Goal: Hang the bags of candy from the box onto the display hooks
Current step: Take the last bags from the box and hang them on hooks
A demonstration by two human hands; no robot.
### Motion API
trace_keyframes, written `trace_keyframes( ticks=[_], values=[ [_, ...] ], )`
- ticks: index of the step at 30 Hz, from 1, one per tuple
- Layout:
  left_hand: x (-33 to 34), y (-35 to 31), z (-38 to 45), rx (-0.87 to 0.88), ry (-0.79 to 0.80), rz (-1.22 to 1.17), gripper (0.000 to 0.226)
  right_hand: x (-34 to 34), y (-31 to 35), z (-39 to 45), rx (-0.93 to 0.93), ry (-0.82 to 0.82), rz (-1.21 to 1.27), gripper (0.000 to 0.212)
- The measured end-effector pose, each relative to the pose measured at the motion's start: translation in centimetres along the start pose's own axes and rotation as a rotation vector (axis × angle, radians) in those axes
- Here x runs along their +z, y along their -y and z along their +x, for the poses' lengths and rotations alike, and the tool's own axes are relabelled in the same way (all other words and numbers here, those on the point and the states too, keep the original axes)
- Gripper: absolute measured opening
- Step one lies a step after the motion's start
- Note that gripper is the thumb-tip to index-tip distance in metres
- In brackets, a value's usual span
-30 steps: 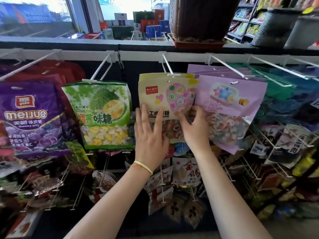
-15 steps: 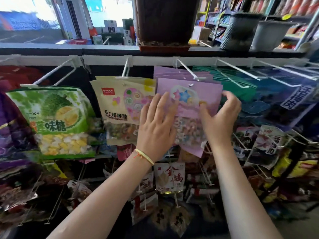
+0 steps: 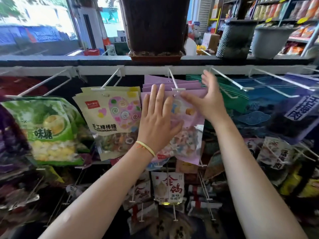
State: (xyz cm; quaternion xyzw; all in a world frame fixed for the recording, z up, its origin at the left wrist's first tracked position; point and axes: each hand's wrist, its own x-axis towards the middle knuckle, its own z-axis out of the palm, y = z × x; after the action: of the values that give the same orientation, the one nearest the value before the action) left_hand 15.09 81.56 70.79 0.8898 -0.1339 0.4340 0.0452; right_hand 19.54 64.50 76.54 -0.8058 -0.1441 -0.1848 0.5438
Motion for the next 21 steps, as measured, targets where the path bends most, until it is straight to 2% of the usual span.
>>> trace_keyframes(
  ticks=[2, 5, 6, 13, 17, 21],
  values=[
    [0.0, 0.0, 0.1, 0.026, -0.004, 0.019, 0.067, -0.6, 1.0, 0.9, -0.068, 0.094, -0.149, 0.096],
    [0.0, -0.1, 0.3, 0.049, 0.012, 0.048, 0.068, -1.4, 3.3, 3.2, -0.132, 0.242, -0.325, 0.040],
    [0.0, -0.1, 0.4, 0.053, 0.017, 0.058, 0.069, -1.4, 3.9, 4.2, -0.129, 0.243, -0.327, 0.030],
    [0.4, -0.6, 0.5, 0.030, 0.020, 0.078, 0.070, 0.9, 4.4, 10.0, 0.170, 0.416, -0.339, 0.038],
    [0.5, -0.5, 0.4, 0.040, 0.004, 0.085, 0.069, 1.2, 4.2, 10.7, 0.132, 0.385, -0.351, 0.039],
    [0.4, -0.5, 0.4, 0.039, 0.015, 0.088, 0.069, 1.5, 3.8, 10.8, 0.180, 0.452, -0.289, 0.050]
  ],
)
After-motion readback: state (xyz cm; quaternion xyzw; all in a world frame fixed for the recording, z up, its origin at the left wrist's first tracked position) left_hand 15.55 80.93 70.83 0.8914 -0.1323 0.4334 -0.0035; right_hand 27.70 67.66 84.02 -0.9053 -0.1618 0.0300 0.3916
